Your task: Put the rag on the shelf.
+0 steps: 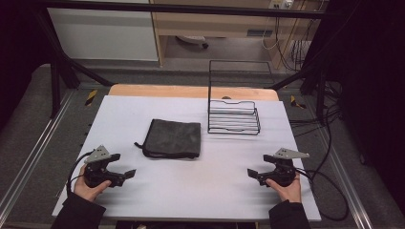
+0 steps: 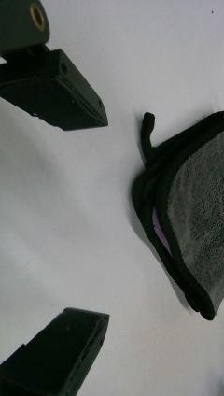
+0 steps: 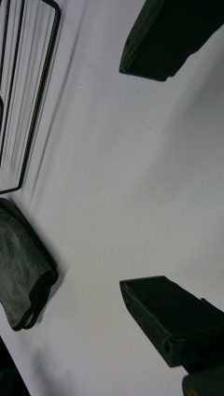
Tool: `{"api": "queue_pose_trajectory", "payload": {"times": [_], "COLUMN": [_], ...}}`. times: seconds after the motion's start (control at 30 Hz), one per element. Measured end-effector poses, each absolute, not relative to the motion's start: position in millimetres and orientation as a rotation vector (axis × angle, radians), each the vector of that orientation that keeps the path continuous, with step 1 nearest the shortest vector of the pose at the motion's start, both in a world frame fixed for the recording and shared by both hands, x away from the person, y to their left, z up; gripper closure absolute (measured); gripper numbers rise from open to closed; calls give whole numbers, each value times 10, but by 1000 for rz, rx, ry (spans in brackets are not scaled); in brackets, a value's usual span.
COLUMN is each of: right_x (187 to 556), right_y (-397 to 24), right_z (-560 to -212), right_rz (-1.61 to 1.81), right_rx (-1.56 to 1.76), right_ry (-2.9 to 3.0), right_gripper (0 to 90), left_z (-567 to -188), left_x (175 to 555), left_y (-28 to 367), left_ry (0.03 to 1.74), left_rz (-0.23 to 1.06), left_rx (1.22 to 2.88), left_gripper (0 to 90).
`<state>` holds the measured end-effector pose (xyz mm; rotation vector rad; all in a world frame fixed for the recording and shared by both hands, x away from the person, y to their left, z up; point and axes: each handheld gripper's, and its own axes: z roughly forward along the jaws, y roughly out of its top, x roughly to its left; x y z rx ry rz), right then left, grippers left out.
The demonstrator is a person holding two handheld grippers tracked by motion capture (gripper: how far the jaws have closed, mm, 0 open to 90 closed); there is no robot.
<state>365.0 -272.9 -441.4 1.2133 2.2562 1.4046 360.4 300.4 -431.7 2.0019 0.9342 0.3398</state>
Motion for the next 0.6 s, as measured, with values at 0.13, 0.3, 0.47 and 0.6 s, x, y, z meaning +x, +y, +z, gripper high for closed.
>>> {"api": "queue_pose_trajectory", "payload": {"times": [0.13, 0.3, 0.47, 0.6], "right_x": [3647, 3646, 3653, 3655], "right_y": [-2720, -2687, -2618, -2549], "right_z": [-4418, -4422, -4414, -4413], "right_rz": [1399, 1402, 1387, 1380], "right_rx": [1213, 1223, 1222, 1214], "right_ry": [2255, 2253, 2263, 2274], "right_gripper": [9, 11, 12, 12], "left_z": [-4317, -4323, -4331, -4336], "left_x": [3602, 3607, 3604, 3607], "left_y": [2997, 3013, 3024, 3031], "left_ry": [934, 942, 944, 946], "left_rz": [344, 344, 343, 345], "left_rx": [2007, 2006, 2005, 2004], "left_gripper": [57, 57, 58, 59]}}
